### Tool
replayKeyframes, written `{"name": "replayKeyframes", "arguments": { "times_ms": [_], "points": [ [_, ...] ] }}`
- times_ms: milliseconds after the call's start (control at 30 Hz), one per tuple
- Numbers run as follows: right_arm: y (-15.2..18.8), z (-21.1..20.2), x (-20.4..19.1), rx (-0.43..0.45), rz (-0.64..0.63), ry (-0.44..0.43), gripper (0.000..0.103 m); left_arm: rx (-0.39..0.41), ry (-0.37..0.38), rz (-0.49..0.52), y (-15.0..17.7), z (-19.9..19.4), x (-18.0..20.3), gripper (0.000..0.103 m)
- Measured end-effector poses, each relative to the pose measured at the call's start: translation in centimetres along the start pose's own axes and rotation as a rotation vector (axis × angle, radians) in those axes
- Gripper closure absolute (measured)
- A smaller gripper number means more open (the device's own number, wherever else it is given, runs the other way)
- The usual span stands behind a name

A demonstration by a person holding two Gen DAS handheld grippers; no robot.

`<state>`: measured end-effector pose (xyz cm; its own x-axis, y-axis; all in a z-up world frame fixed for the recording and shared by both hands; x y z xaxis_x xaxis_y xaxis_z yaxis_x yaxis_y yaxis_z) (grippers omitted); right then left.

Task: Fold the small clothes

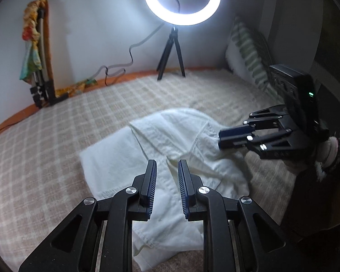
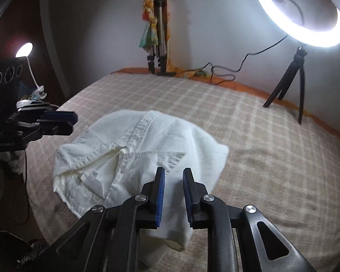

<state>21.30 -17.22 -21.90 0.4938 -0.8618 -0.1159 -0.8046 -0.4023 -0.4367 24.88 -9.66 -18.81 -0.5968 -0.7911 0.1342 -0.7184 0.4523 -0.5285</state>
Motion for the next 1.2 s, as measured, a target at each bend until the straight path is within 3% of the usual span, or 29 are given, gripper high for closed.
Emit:
{"name": "replayKeyframes", "arguments": {
  "times_ms": [167, 300, 333, 367, 500, 633, 767, 933, 1000, 1067, 1100, 1133, 1200],
  "points": [
    [5.2, 3.0, -3.1, -0.11, -0.115, 0.03, 0.082, -0.117, 0.012, 0.001, 4.0, 2.7, -0.4, 0.085],
    [5.1, -0.5, -2.8, -0.042, -0.046, -0.142, 0.082, -0.138, 0.014, -0.001, 6.0, 3.1, -0.7, 0.085],
    [4.7, -1.7, -2.2, -0.006, -0.027, -0.156, 0.077, -0.132, 0.018, -0.01, 5.8, 2.6, -0.7, 0.085],
    [4.2, -2.4, -1.4, 0.023, 0.002, -0.156, 0.071, -0.118, 0.018, -0.015, 5.4, 2.1, -0.5, 0.085],
    [1.6, -3.2, 4.3, 0.101, 0.212, -0.18, 0.068, -0.034, 0.023, 0.026, 3.0, 0.1, 1.9, 0.085],
    [-0.2, -0.2, 9.2, 0.063, 0.411, -0.255, 0.066, 0.006, 0.076, 0.102, 0.6, 0.3, 6.1, 0.085],
    [-1.8, 3.1, 10.7, 0.008, 0.515, -0.392, 0.066, -0.029, 0.118, 0.176, -0.4, 2.7, 9.7, 0.085],
    [-2.4, 5.9, 11.1, -0.04, 0.594, -0.466, 0.066, -0.115, 0.127, 0.235, 0.3, 6.2, 11.8, 0.085],
    [-2.6, 6.3, 11.5, -0.031, 0.628, -0.485, 0.072, -0.15, 0.14, 0.226, 0.9, 7.2, 11.7, 0.085],
    [-3.0, 6.2, 11.6, -0.005, 0.637, -0.483, 0.09, -0.171, 0.147, 0.215, 2.0, 7.5, 11.2, 0.085],
    [-3.4, 5.9, 11.4, 0.007, 0.615, -0.457, 0.094, -0.18, 0.152, 0.208, 2.3, 7.7, 11.0, 0.085],
    [-3.7, 5.5, 11.4, 0.016, 0.572, -0.392, 0.101, -0.186, 0.162, 0.199, 2.7, 7.9, 10.7, 0.085],
    [-4.1, 5.5, 12.3, 0.022, 0.518, -0.242, 0.103, -0.179, 0.169, 0.198, 3.3, 7.9, 10.4, 0.085]
  ]
}}
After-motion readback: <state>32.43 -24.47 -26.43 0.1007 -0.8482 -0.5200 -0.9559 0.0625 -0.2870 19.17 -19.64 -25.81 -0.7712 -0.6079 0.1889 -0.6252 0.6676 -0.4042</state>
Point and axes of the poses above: each gripper's, at about its wrist camera, not at the fingertips, and z roughly the way its jaws point, x to its right, y to its underside, the point moved 10 cm from there along z, roughly the way its jaws point, and after that the axes turned 13 degrees about -x, right-handed, at the moved point
